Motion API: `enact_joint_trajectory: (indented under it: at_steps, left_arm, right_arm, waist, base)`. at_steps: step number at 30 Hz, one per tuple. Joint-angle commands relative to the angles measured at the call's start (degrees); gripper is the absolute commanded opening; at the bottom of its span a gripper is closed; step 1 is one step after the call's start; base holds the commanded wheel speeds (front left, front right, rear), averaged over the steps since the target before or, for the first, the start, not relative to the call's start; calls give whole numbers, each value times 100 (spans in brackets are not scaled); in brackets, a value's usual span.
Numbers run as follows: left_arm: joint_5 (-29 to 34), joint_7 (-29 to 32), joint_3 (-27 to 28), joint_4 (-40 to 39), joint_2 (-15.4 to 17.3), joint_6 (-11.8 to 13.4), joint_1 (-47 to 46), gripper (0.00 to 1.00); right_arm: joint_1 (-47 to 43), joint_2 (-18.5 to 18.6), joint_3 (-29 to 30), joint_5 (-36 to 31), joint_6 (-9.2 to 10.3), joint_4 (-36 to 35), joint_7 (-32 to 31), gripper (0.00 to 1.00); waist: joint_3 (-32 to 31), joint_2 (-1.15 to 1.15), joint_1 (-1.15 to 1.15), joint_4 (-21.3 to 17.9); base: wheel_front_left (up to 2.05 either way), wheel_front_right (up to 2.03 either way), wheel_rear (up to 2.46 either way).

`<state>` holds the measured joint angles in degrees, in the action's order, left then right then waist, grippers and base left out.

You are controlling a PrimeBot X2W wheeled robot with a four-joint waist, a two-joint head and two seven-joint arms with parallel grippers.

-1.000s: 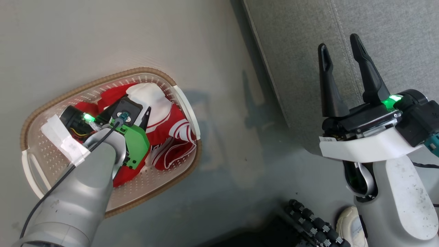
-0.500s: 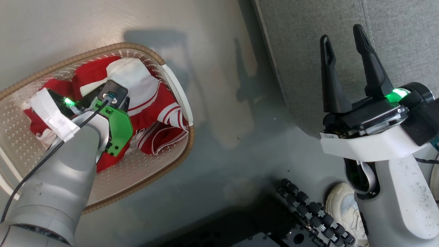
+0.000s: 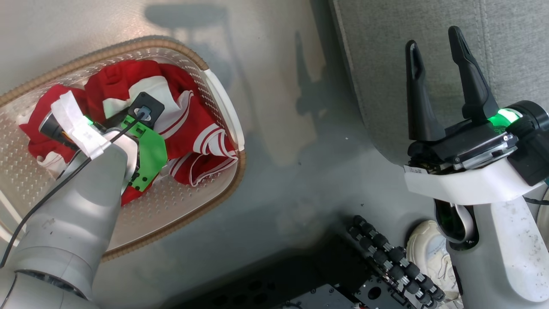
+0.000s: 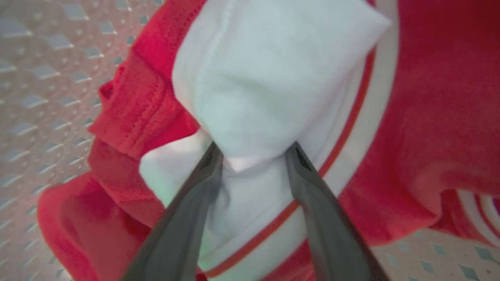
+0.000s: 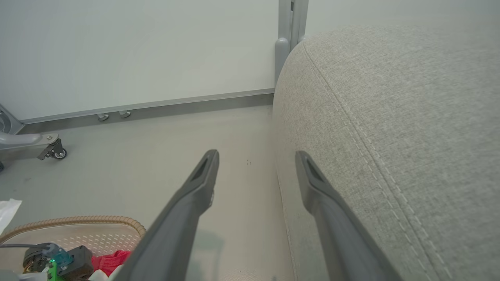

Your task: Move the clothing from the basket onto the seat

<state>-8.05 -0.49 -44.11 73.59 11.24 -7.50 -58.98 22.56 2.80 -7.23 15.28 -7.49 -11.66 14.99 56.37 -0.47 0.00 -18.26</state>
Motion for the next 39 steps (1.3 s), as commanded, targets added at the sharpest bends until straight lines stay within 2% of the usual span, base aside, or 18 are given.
enact_joint_trajectory:
  at_steps: [1,11,24,34,39]
  left_arm:
    - [-36,13,-45,15,16,5,-124,0]
    - [-252,-414,-281,3,-235,5,30,0]
    - [-862,-1168,-688,-272,-622,4,458,0]
    - [-1339,-1476,-781,-663,-707,4,928,0]
    - [-1421,-1477,-571,-1301,-598,45,1196,0]
  right_arm:
    - [-47,8,0,-37,0,-27,20,100]
    - [34,8,-49,-134,0,93,20,100]
    - [-215,9,-13,-309,0,429,20,100]
    - [-456,12,-32,-451,0,714,20,100]
    - [-599,14,-2,-521,0,829,20,100]
  waist:
    - [23,47,0,43]
    - [-357,47,0,186]
    - [-1440,47,0,534]
    - [-2418,47,0,919]
    - [-2855,47,0,1127]
  base:
    - [0,0,0]
    - [0,0,0]
    - [0,0,0]
    - [0,0,0]
    - [0,0,0]
